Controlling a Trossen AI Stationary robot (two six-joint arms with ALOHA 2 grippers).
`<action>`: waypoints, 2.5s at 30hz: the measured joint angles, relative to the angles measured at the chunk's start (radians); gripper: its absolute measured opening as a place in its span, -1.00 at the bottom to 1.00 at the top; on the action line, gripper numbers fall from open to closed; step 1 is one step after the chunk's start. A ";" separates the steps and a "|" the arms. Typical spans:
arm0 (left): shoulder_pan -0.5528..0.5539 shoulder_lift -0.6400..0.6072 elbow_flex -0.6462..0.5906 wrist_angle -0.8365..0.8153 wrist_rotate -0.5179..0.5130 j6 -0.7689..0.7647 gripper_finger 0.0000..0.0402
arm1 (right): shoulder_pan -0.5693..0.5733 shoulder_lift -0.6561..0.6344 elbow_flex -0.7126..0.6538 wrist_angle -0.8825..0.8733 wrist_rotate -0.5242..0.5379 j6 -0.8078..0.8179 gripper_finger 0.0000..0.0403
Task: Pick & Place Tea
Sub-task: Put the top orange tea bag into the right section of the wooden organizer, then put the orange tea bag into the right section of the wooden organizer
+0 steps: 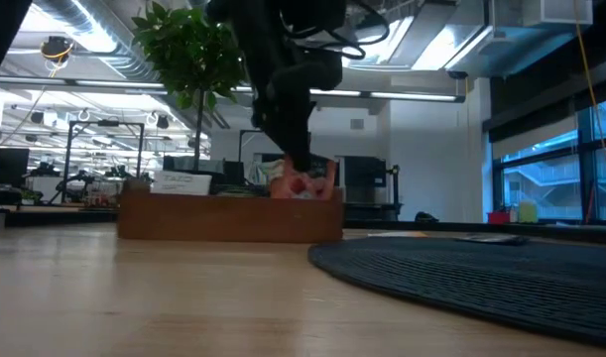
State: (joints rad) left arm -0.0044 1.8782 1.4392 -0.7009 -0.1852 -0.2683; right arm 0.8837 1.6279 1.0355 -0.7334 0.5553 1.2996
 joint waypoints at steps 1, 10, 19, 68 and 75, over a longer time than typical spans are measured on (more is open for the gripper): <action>0.000 0.000 -0.009 0.010 -0.015 0.001 -0.99 | 0.000 0.000 0.000 -0.001 0.001 0.000 -0.26; 0.008 -0.002 -0.104 0.076 -0.027 -0.007 -0.98 | 0.000 0.000 0.000 -0.014 0.024 -0.002 -0.26; 0.004 -0.002 -0.115 0.072 -0.034 -0.025 -0.96 | -0.019 0.000 0.000 -0.024 0.053 -0.010 -0.26; -0.325 -0.101 -0.114 0.606 0.040 -0.253 -0.43 | -0.048 -0.132 0.002 0.156 -0.263 0.217 -0.26; -0.347 0.071 -0.115 0.930 0.098 -0.273 -0.43 | -0.048 -0.132 0.002 0.175 -0.298 0.259 -0.26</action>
State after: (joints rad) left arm -0.3515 1.9495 1.3243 0.2288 -0.0868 -0.5413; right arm 0.8360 1.4956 1.0370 -0.5586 0.2568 1.5587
